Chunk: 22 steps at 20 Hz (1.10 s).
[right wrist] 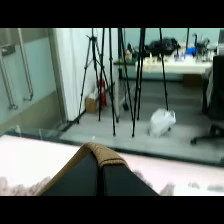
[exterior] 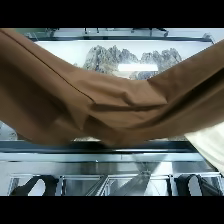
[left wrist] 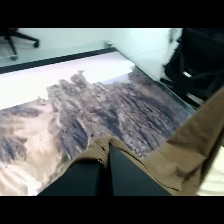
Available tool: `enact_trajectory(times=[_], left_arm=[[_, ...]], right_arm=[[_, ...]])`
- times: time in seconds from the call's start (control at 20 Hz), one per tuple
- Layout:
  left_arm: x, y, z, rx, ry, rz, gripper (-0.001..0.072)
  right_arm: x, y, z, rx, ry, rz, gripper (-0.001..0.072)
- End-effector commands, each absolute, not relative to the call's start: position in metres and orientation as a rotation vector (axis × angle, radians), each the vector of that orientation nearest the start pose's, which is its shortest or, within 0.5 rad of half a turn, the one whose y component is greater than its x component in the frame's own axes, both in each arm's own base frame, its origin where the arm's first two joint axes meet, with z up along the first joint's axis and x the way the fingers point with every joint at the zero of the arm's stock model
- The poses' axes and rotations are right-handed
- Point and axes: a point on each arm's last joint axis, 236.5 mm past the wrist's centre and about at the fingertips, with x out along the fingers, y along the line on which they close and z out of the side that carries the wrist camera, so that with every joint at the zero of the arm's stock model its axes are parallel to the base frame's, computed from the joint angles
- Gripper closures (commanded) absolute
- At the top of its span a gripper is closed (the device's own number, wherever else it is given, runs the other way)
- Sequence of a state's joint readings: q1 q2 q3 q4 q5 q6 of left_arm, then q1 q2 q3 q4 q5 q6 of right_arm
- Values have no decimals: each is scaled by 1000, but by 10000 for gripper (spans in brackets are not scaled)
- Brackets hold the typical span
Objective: Fold the shirts.
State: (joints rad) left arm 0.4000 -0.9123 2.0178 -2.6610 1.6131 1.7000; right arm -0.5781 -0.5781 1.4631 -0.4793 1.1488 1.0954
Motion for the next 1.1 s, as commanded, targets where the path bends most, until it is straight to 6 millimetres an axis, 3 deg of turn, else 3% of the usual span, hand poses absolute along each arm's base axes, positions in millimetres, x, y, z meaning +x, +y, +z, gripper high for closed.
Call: enact_trajectory(times=[0.0, 0.1, 0.2, 0.4, 0.55, 0.65, 0.85, 0.95, 1.05], left_arm=[[282, -98, 427, -290, 507, -684, 680], [334, -86, 363, -391, 689, -699, 680], [386, -79, 284, -400, 840, -659, 681], [476, -94, 145, -437, 998, -657, 681], [533, -93, 62, -493, 1075, -638, 681], [566, -90, 39, -512, 1054, -637, 681], [612, -73, 23, -522, 940, -549, 681], [614, -66, 12, -529, 936, -524, 680], [598, -70, 2, -528, 999, -560, 680]], right_arm=[[302, 43, 393, 331, 241, 405, 690], [351, 28, 328, 468, 396, 422, 690], [400, 21, 251, 565, 504, 400, 690], [487, 23, 103, 660, 666, 309, 690], [533, 27, 28, 765, 691, 282, 690], [559, 22, 9, 838, 657, 292, 690], [602, 10, 16, 909, 575, 317, 690], [613, 10, 18, 914, 562, 336, 690], [609, 17, 17, 952, 590, 387, 690]])
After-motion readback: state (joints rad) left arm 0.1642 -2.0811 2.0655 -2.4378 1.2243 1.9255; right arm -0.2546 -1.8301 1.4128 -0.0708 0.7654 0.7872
